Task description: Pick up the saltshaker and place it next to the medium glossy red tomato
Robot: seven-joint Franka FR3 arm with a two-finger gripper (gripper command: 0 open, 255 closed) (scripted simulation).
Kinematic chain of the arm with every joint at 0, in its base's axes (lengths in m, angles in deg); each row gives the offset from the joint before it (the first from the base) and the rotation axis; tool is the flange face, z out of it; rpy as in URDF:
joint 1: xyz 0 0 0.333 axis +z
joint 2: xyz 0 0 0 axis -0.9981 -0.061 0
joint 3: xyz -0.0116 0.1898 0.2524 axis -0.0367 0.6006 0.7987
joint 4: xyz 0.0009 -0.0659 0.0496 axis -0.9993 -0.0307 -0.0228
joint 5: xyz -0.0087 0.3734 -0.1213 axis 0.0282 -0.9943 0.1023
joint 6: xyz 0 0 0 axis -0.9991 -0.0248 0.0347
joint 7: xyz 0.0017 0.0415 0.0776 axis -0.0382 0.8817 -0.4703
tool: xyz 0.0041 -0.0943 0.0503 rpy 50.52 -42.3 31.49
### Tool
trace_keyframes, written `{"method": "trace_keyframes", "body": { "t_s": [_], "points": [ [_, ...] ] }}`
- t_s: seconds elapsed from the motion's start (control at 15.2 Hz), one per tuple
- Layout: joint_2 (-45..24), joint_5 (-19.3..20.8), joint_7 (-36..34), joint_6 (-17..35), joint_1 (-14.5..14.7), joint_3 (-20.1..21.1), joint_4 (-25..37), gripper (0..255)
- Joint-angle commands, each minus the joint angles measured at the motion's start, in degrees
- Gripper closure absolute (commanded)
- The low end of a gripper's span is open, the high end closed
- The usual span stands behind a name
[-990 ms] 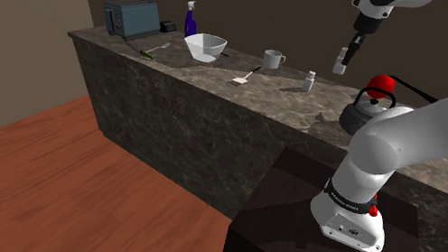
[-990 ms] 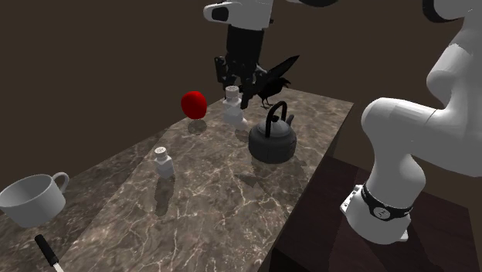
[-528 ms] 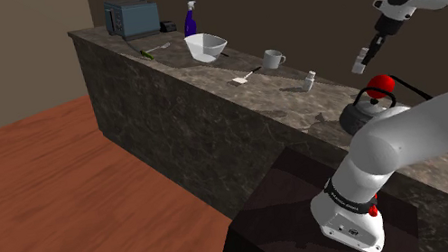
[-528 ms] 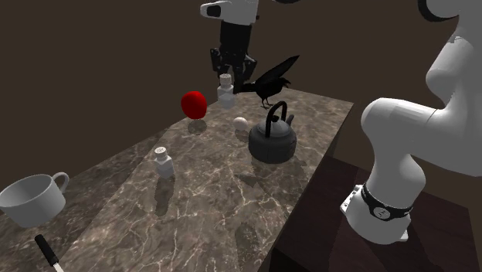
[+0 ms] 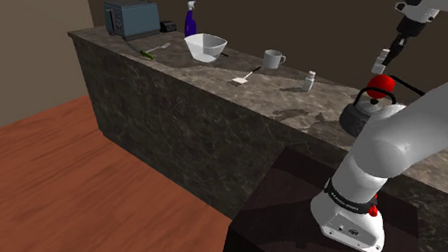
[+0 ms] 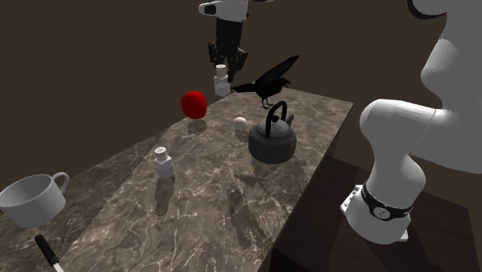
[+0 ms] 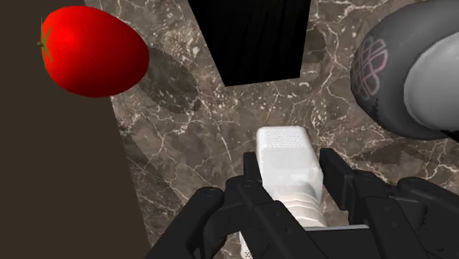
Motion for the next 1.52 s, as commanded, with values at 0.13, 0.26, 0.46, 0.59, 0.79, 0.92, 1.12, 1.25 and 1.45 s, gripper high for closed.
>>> {"method": "trace_keyframes", "body": {
  "t_s": [0.13, 0.26, 0.46, 0.59, 0.79, 0.92, 1.12, 1.25, 1.45],
  "points": [
    [-3.52, -2.12, 6.34, -0.54, 9.47, -13.11, 8.32, 255],
    [-3.58, -2.14, 8.59, -1.41, 15.87, -20.59, 12.8, 255],
    [-0.81, 0.01, 10.58, -3.82, 25.6, -30.32, 20.44, 255],
    [2.28, 2.34, 11.52, -6.04, 31.29, -35.1, 26.23, 255],
    [7.29, 5.69, 13.45, -9.88, 39.23, -40.98, 36.18, 255],
    [9.33, 6.99, 14.22, -10.72, 41.74, -42.84, 39.43, 255],
    [9.6, 7.32, 13.85, -8.53, 40.77, -42.88, 36.9, 255],
    [9.83, 7.59, 13.6, -7.12, 40.24, -42.97, 35.35, 255],
    [10.24, 8.07, 13.23, -5.08, 39.59, -43.22, 33.18, 255]
  ]
}}
